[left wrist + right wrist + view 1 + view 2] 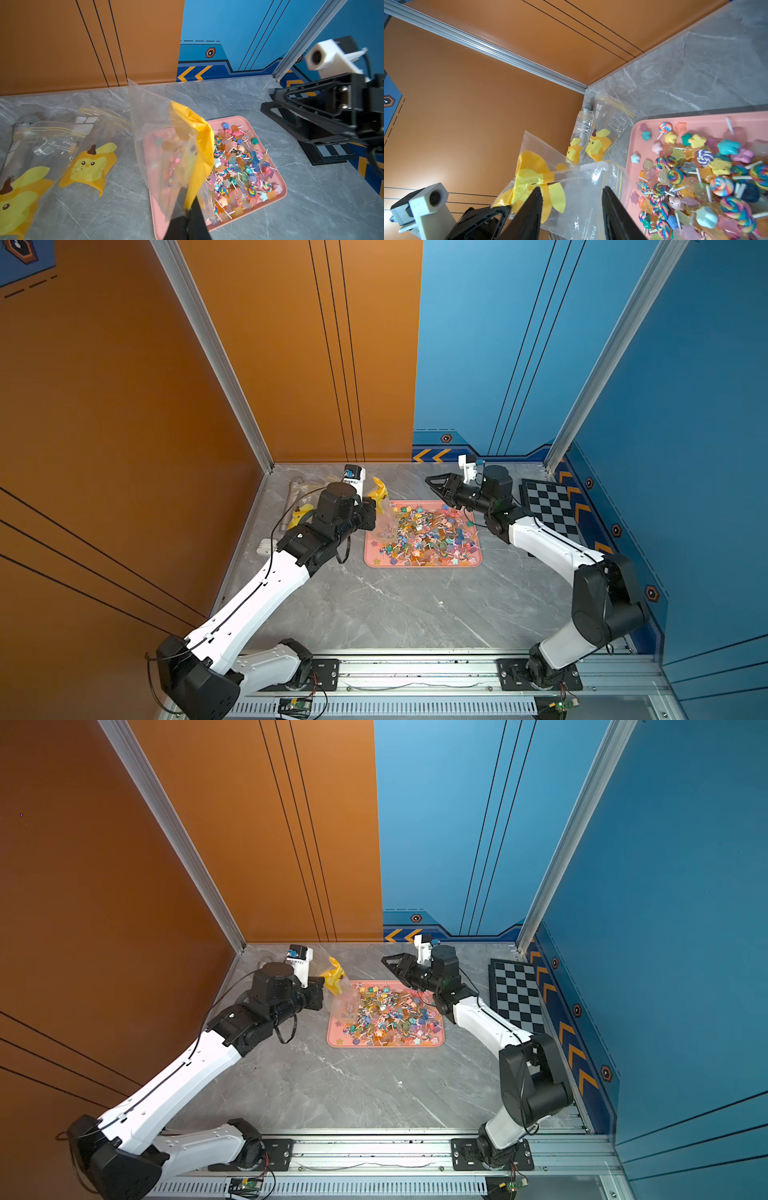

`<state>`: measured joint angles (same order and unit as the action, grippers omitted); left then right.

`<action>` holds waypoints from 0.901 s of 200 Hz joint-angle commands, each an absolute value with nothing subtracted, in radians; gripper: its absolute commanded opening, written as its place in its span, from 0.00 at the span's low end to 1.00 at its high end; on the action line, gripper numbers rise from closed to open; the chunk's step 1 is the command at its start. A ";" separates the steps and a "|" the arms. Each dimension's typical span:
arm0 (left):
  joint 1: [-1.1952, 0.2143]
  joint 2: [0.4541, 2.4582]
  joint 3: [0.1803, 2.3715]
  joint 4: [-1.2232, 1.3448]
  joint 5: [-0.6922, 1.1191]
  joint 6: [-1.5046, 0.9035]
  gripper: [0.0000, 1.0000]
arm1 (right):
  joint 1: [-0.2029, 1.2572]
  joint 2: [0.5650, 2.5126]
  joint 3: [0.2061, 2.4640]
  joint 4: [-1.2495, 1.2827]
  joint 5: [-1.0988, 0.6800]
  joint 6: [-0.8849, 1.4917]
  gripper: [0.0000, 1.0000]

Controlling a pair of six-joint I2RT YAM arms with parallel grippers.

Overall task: Pour candies out of the ziploc bag
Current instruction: Place the ziploc bag in the ziploc bag.

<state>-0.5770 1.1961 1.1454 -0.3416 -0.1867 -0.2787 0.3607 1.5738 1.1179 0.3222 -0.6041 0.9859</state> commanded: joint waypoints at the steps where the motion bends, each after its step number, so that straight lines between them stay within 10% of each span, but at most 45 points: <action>1: -0.641 1.265 1.157 -0.389 -0.293 -0.237 0.00 | 0.358 1.546 1.094 0.169 -0.564 0.881 0.49; 180: -0.634 1.288 1.254 -0.373 -0.234 -0.219 0.00 | 0.308 1.391 1.018 0.054 -0.542 0.799 0.50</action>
<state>-0.6559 1.3193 1.2343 -0.3622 -0.2565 -0.2314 0.3149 1.4155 1.0233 0.0933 -0.5449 0.8341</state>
